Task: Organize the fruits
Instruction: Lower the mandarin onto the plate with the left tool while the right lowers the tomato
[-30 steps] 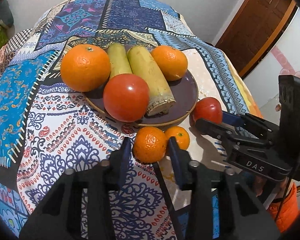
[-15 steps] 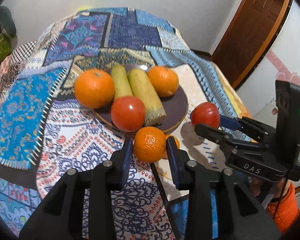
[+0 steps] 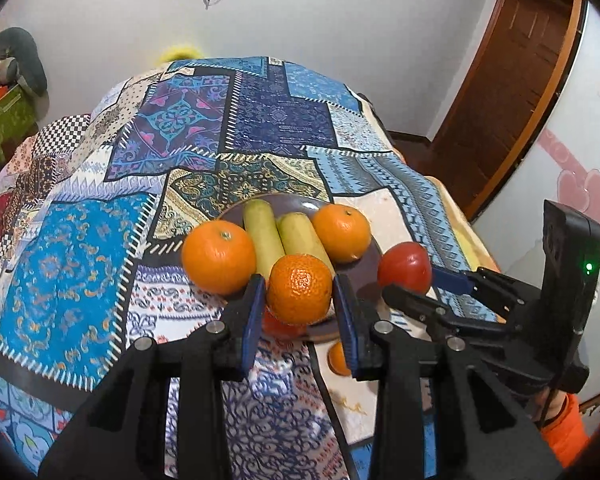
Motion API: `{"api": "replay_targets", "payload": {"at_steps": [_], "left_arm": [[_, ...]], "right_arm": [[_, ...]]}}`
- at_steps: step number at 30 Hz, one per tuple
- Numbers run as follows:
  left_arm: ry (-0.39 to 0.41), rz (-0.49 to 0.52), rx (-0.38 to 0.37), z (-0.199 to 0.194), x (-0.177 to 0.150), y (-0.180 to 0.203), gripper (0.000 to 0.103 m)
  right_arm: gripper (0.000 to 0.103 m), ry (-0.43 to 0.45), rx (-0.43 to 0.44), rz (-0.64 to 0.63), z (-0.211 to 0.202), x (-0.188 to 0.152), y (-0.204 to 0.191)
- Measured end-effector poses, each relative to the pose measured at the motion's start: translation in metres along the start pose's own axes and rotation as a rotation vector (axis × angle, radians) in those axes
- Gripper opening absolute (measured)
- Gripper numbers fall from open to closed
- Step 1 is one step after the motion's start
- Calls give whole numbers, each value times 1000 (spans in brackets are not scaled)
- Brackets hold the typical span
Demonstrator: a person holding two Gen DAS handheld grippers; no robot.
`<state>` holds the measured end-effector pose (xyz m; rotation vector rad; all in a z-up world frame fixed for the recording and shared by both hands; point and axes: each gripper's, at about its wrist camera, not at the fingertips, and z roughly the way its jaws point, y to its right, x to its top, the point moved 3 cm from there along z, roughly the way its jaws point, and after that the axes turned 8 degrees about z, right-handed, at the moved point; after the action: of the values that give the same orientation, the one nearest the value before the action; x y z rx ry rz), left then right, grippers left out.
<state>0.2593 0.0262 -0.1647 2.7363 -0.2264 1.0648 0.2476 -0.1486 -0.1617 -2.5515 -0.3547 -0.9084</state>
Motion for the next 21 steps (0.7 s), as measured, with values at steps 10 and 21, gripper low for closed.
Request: {"api": "replay_targets", "payload": {"at_steps": [10, 21], "left_arm": [[-30, 2, 21, 32, 14, -13, 34], [-72, 26, 38, 60, 17, -13, 34]], "right_arm": [[46, -40, -3, 2, 21, 1, 2], [46, -77, -4, 9, 34, -2, 8]]}}
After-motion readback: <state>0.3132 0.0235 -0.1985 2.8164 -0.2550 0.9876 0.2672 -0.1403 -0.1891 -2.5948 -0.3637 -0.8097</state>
